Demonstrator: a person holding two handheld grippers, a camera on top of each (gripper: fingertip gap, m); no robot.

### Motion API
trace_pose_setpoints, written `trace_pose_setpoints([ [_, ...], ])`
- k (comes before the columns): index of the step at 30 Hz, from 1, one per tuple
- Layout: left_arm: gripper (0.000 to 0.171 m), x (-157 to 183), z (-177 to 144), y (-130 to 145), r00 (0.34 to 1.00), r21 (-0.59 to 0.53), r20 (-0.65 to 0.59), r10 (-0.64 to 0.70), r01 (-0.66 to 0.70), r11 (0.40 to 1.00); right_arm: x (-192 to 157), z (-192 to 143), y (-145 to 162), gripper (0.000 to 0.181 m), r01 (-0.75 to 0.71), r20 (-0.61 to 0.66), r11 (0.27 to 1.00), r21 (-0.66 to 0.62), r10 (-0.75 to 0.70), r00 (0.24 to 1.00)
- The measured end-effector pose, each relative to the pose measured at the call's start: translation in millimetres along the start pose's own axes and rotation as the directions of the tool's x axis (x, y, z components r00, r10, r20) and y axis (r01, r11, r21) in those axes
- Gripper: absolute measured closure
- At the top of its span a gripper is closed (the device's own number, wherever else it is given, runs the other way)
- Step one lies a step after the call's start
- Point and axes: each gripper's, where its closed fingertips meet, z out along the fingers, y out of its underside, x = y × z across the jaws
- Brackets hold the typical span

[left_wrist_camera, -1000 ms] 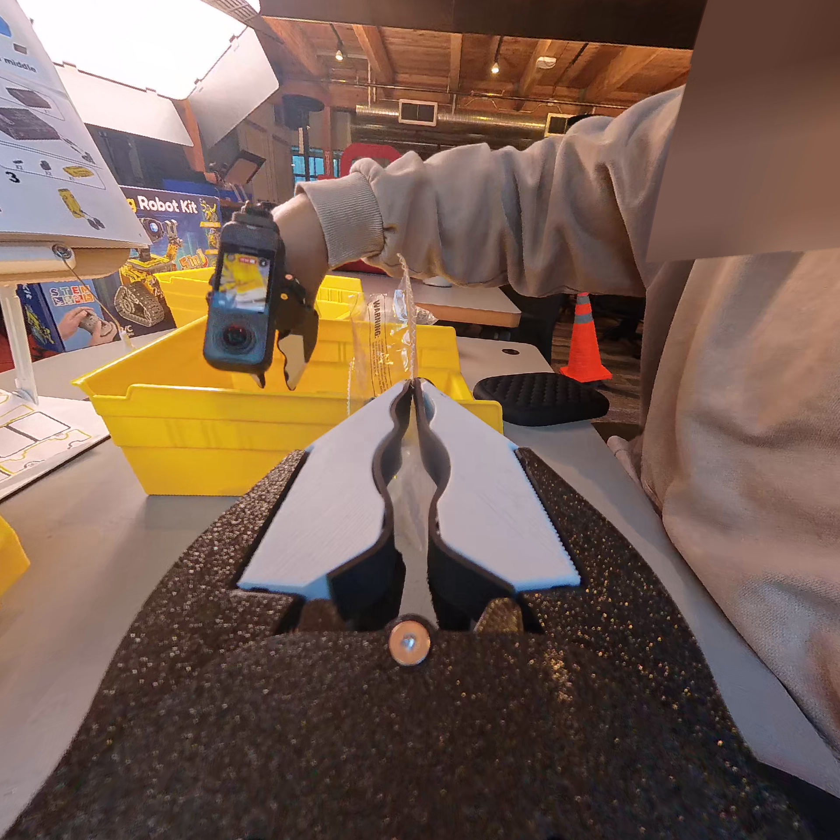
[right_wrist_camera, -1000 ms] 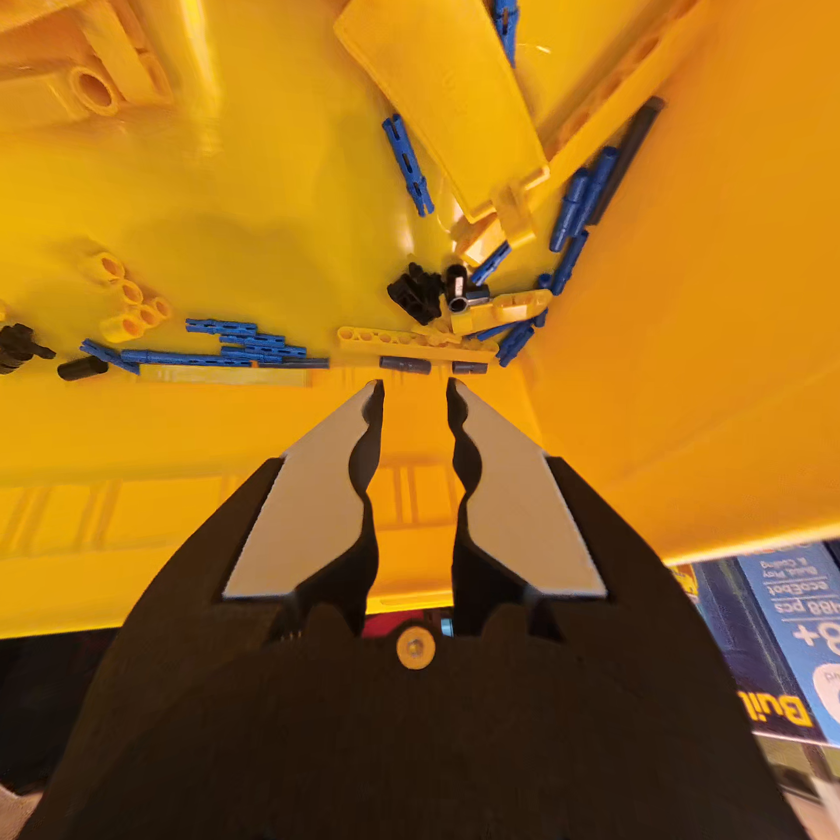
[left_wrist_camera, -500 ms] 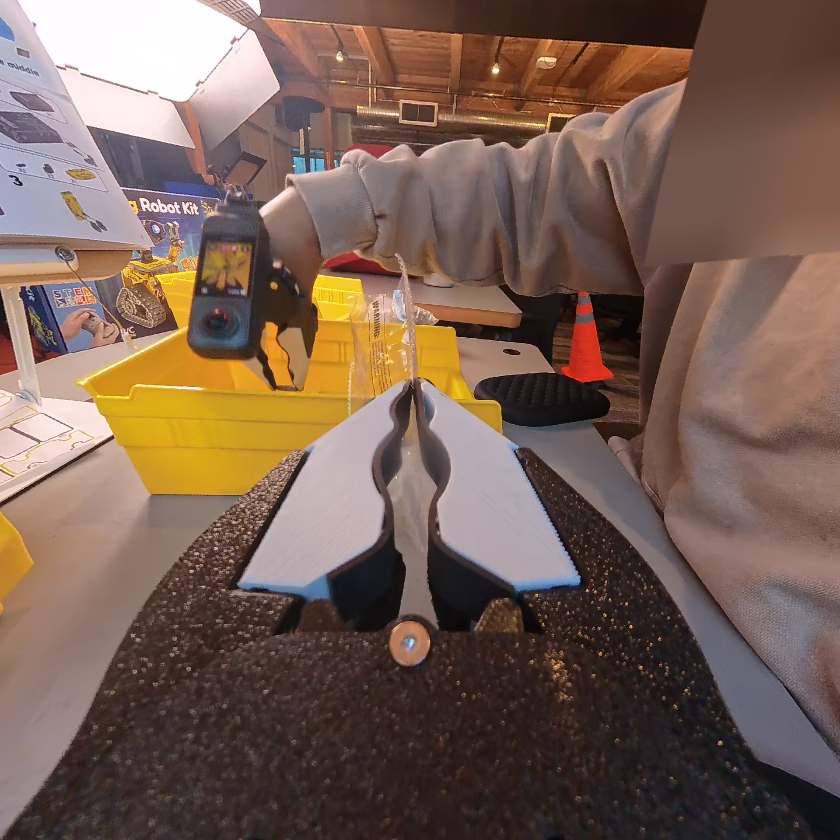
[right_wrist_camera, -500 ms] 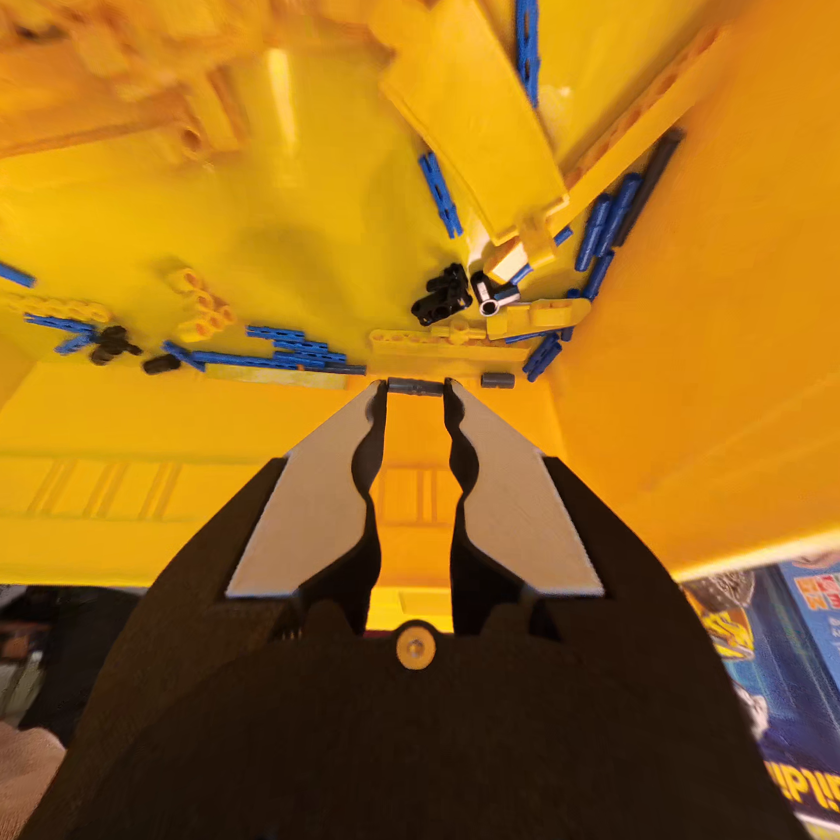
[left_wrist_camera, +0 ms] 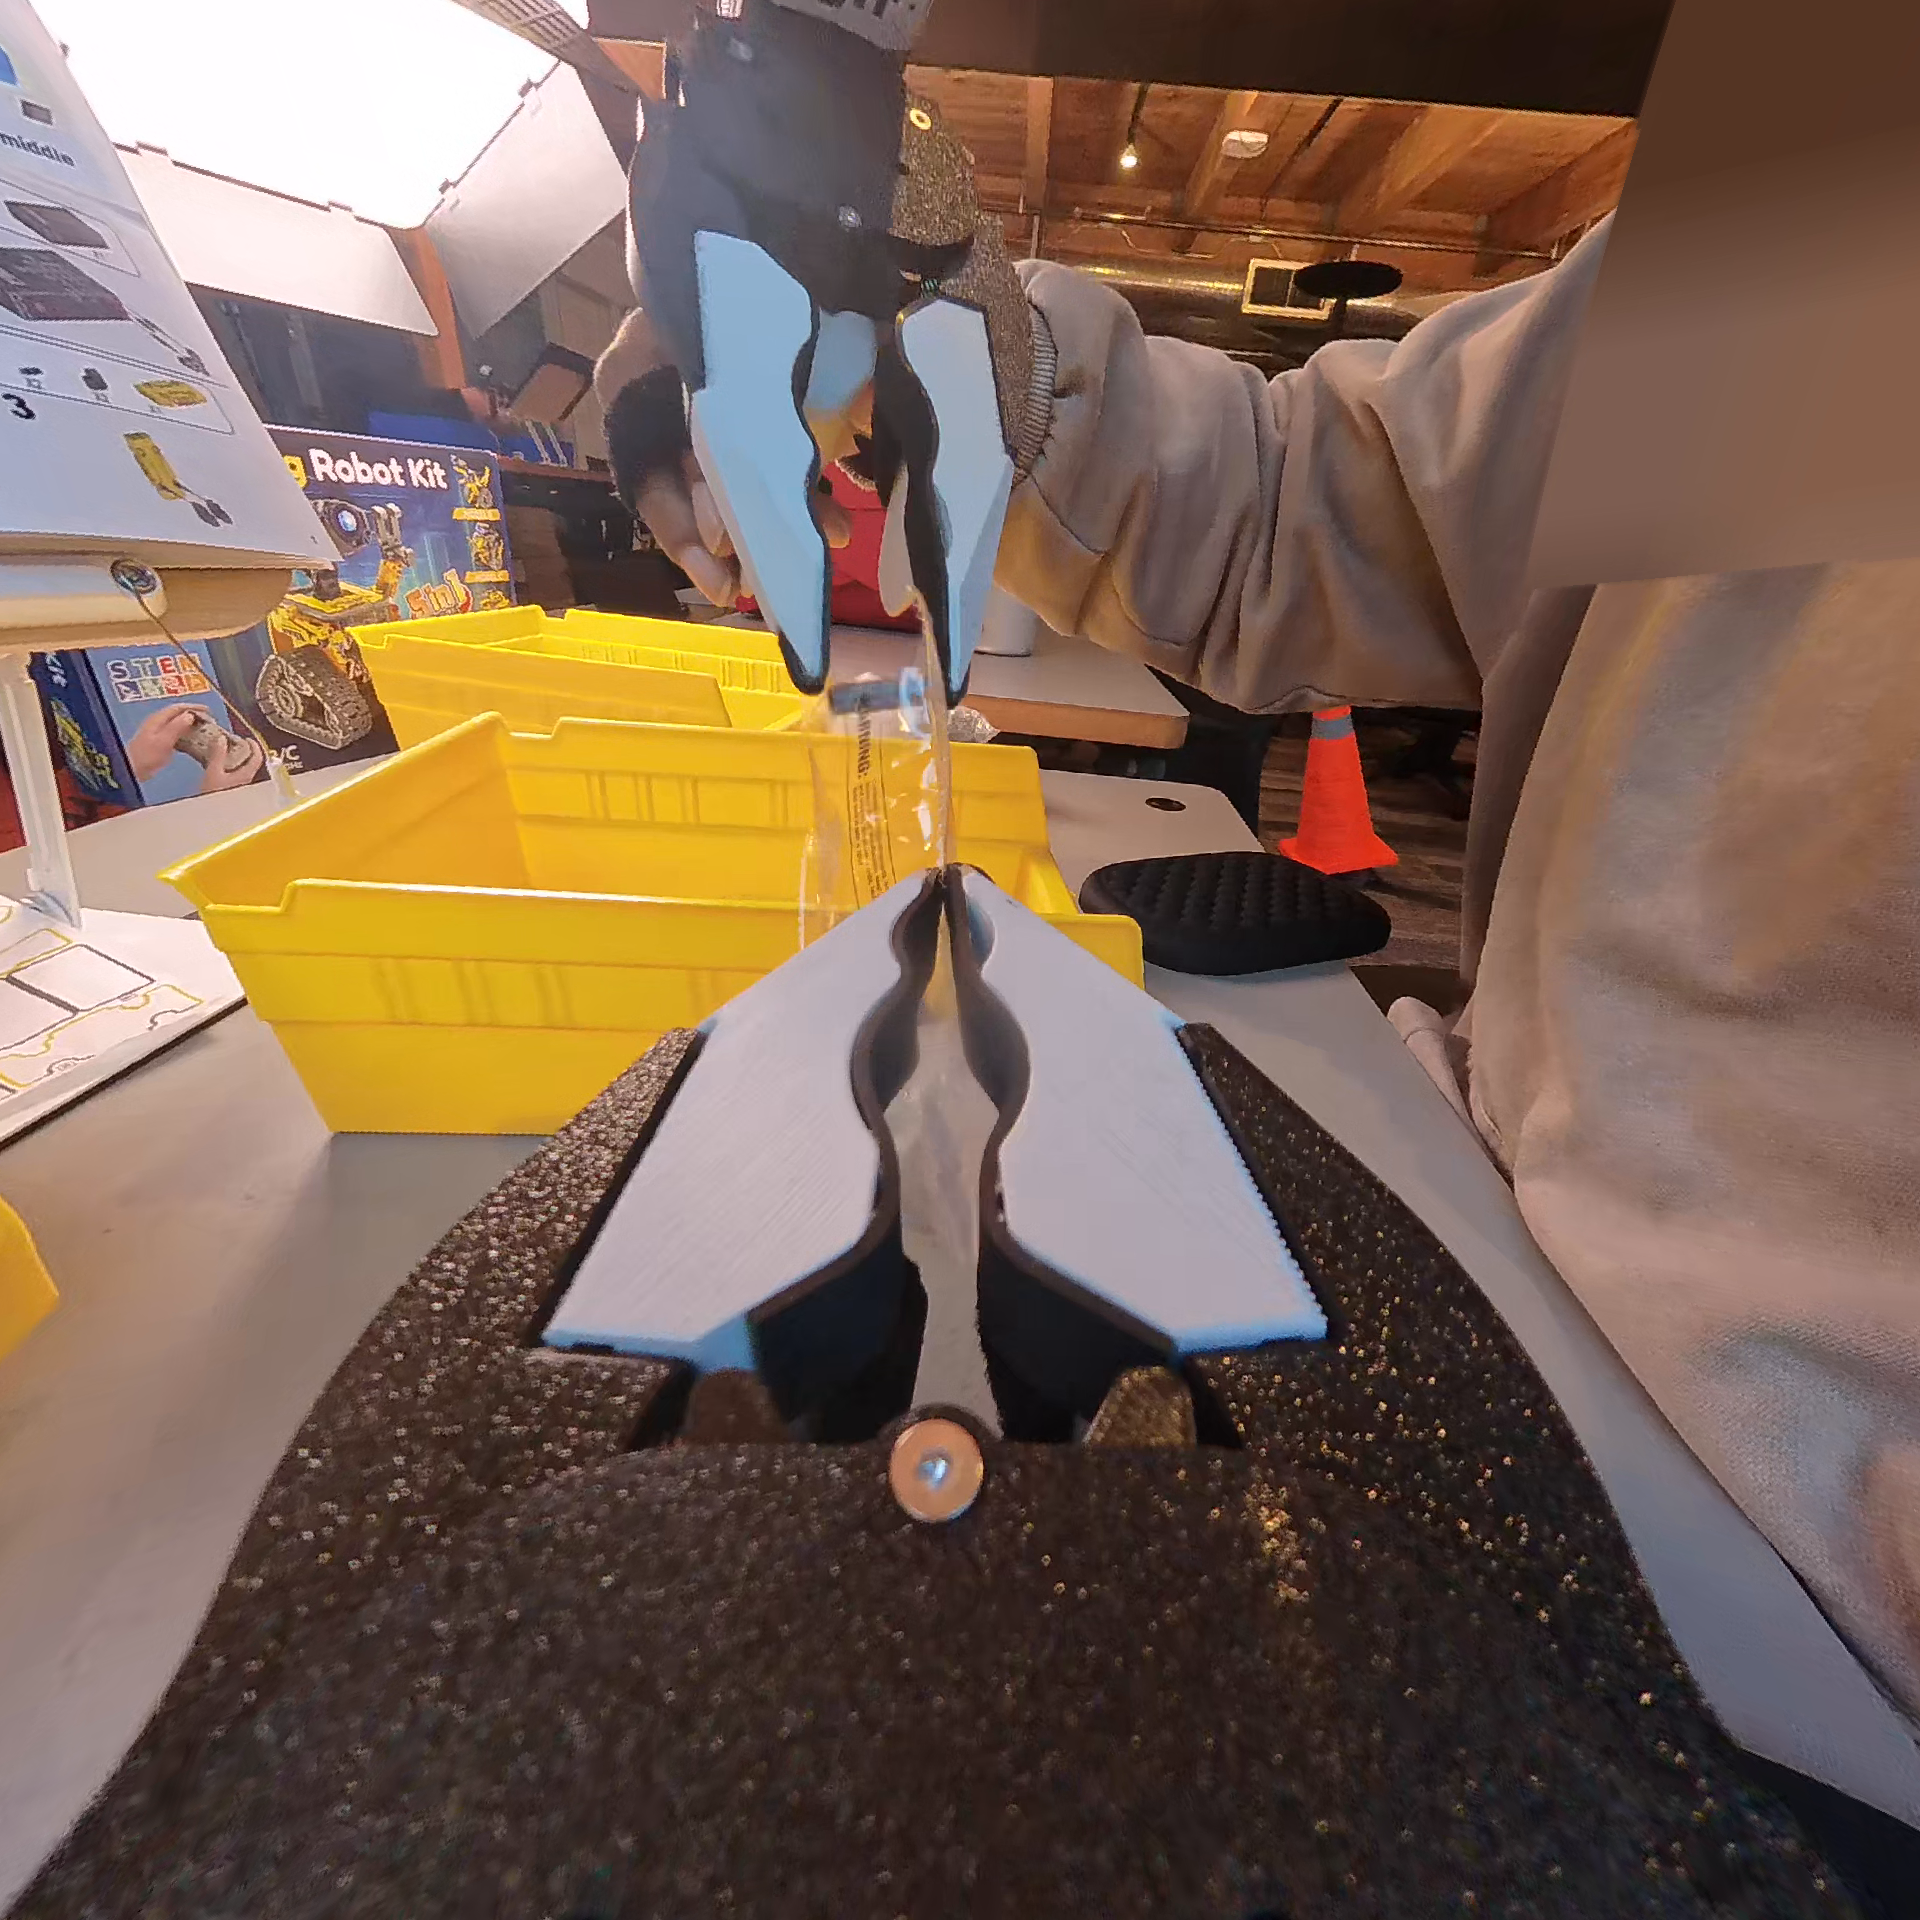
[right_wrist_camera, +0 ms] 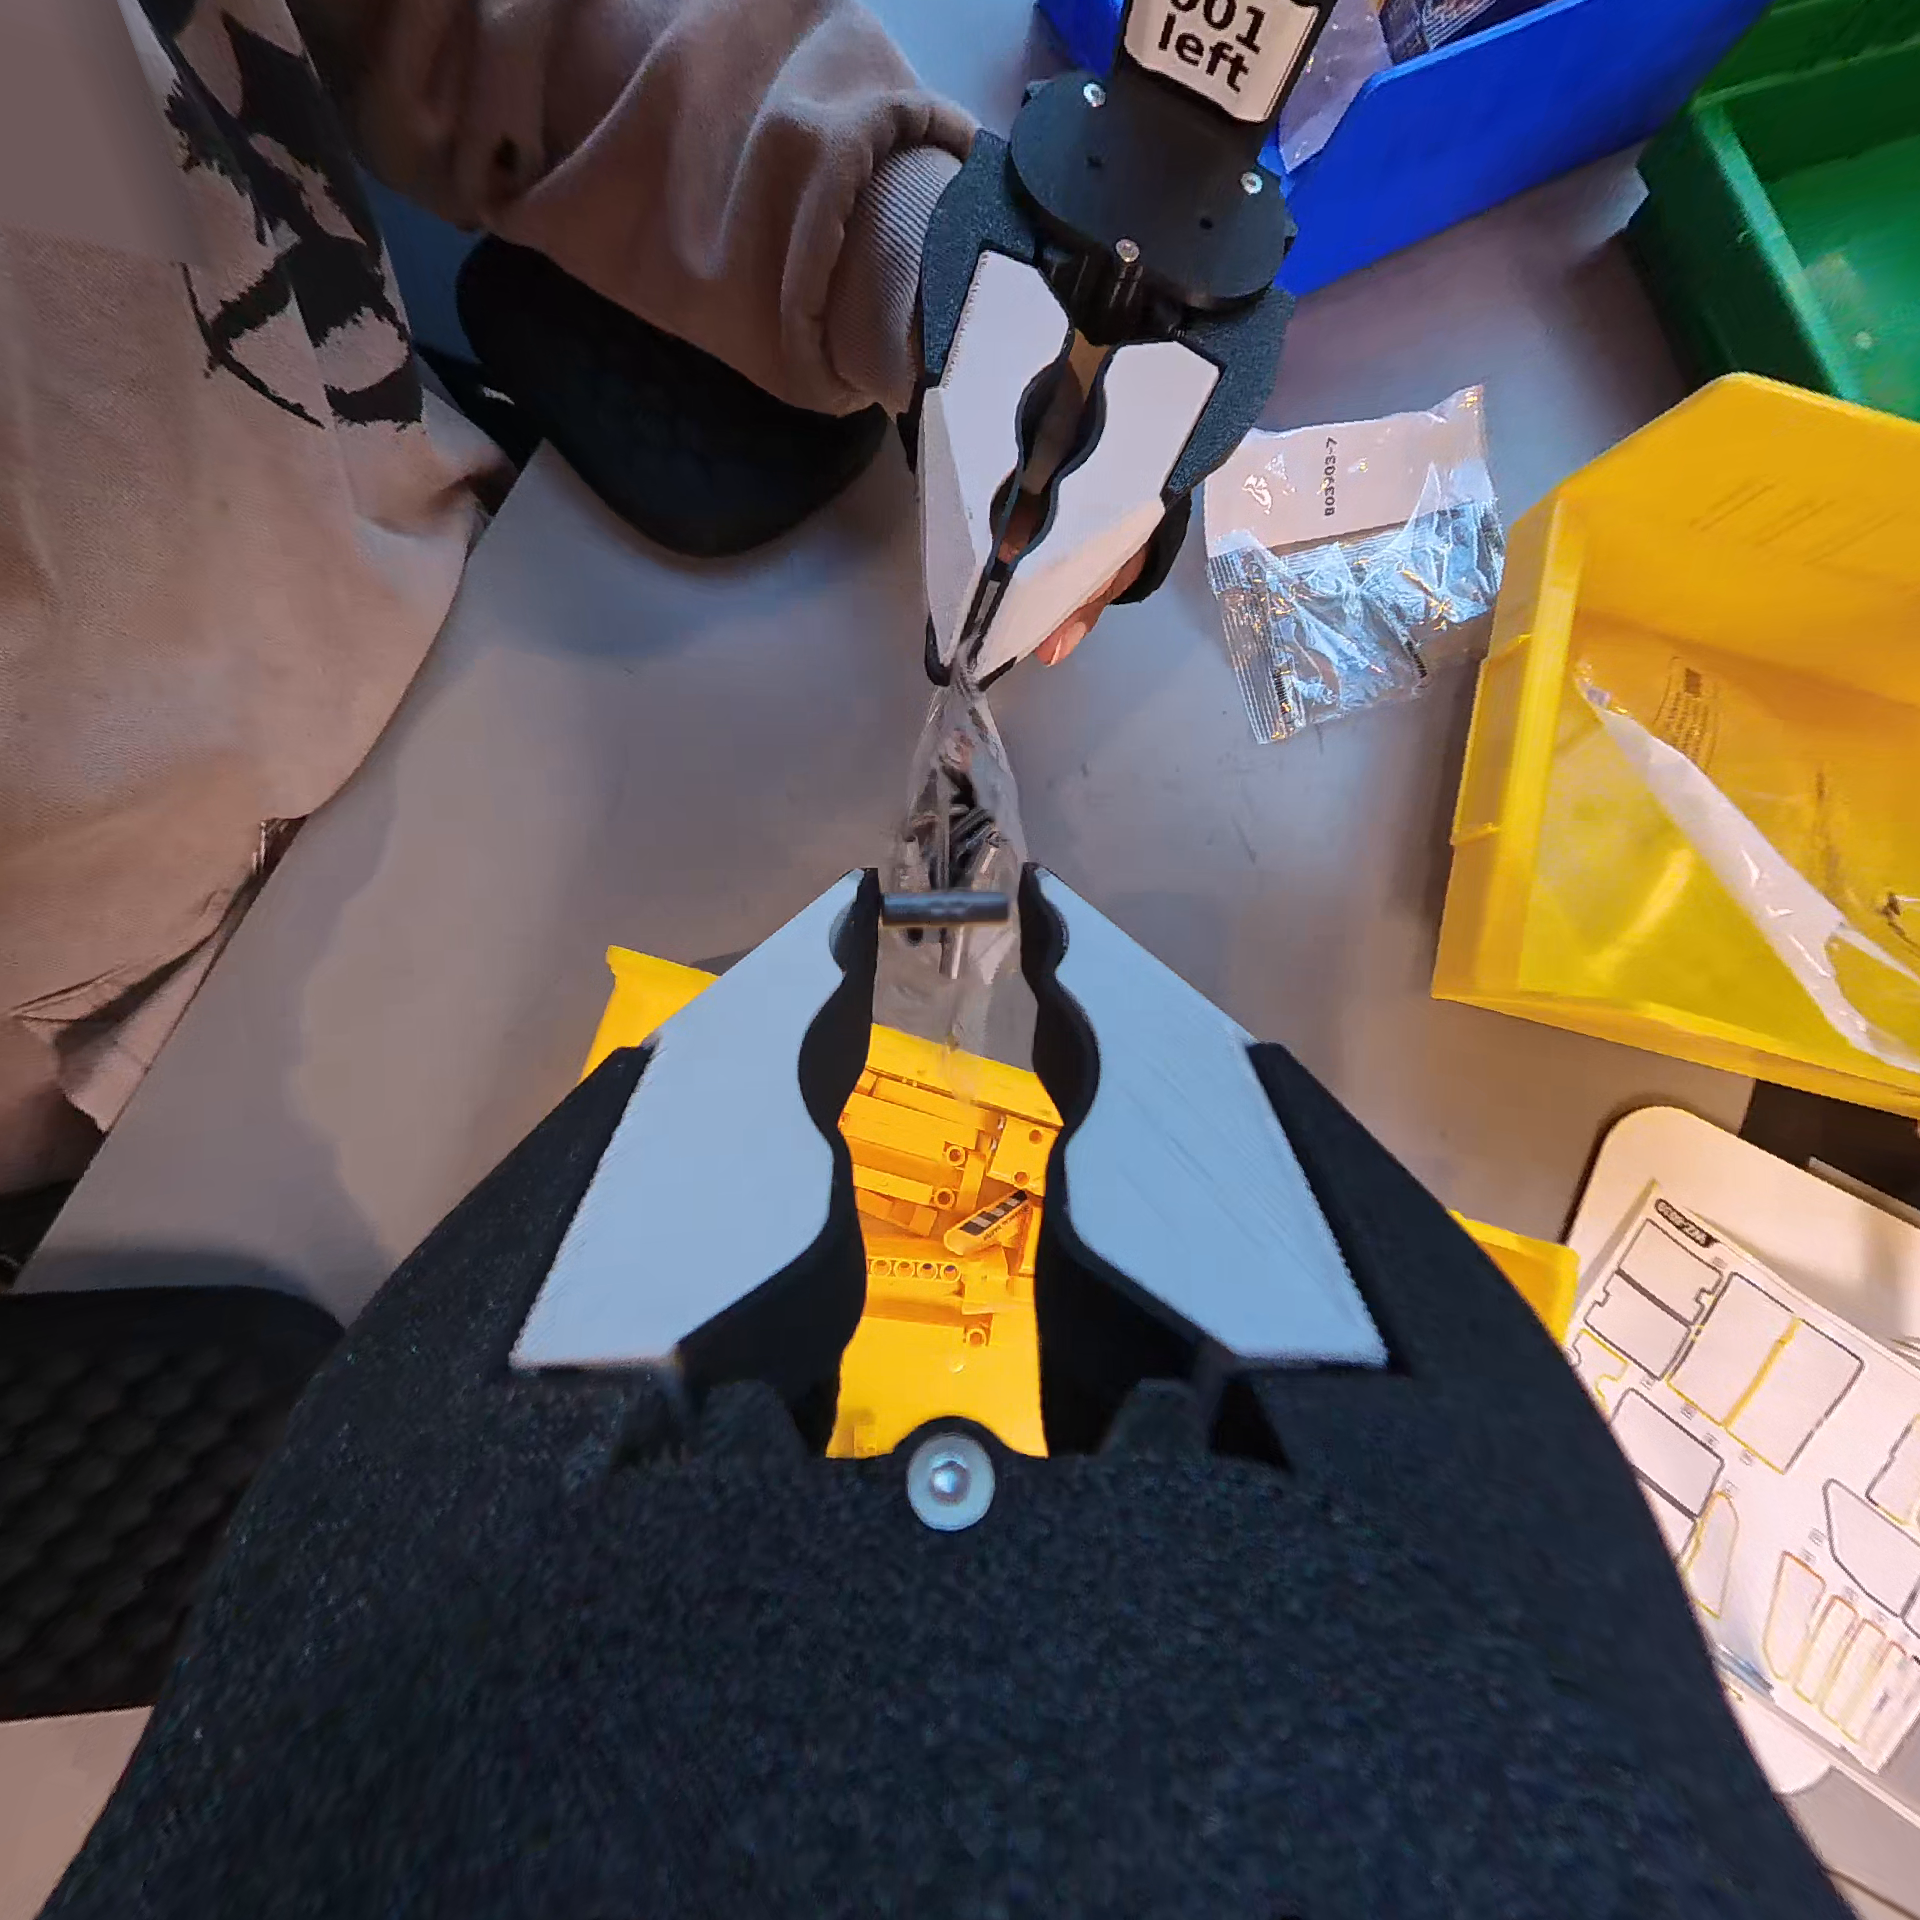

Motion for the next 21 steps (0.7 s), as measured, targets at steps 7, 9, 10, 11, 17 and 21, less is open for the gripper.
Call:
trace_pose_setpoints([
  [7,0.171,0.1,-1.0,-2.2,1.000,0.006,0.001,0.005,-0.005,1.000,42.4,-35.6,51.0,0.154,-0.110,-0.157,0.989,-0.095,0.094,0.983],
  [9,0.171,0.3,-1.0,-2.7,1.000,0.008,0.000,0.006,-0.006,1.000,66.9,-47.4,107.0,0.156,-0.169,-0.275,0.939,-0.299,0.085,0.958],
  [10,0.171,0.3,-0.9,-2.7,1.000,0.008,-0.001,0.006,-0.006,1.000,77.3,-54.8,140.0,0.156,-0.195,-0.320,0.885,-0.422,0.056,0.946],
  [11,0.171,0.4,-0.7,-2.5,1.000,0.007,-0.002,0.005,-0.005,1.000,83.9,-61.1,171.3,0.156,-0.220,-0.338,0.819,-0.529,0.034,0.940],
  [17,0.171,-0.5,-0.8,-0.7,1.000,0.000,0.002,0.004,-0.004,1.000,86.0,-57.0,278.8,0.155,-0.202,-0.215,0.487,-0.850,0.029,0.976],
  [21,0.171,-2.7,-2.2,-0.3,1.000,0.002,0.006,-0.003,0.003,1.000,73.6,-50.2,308.4,0.155,-0.119,-0.101,0.288,-0.950,0.074,0.992],
])
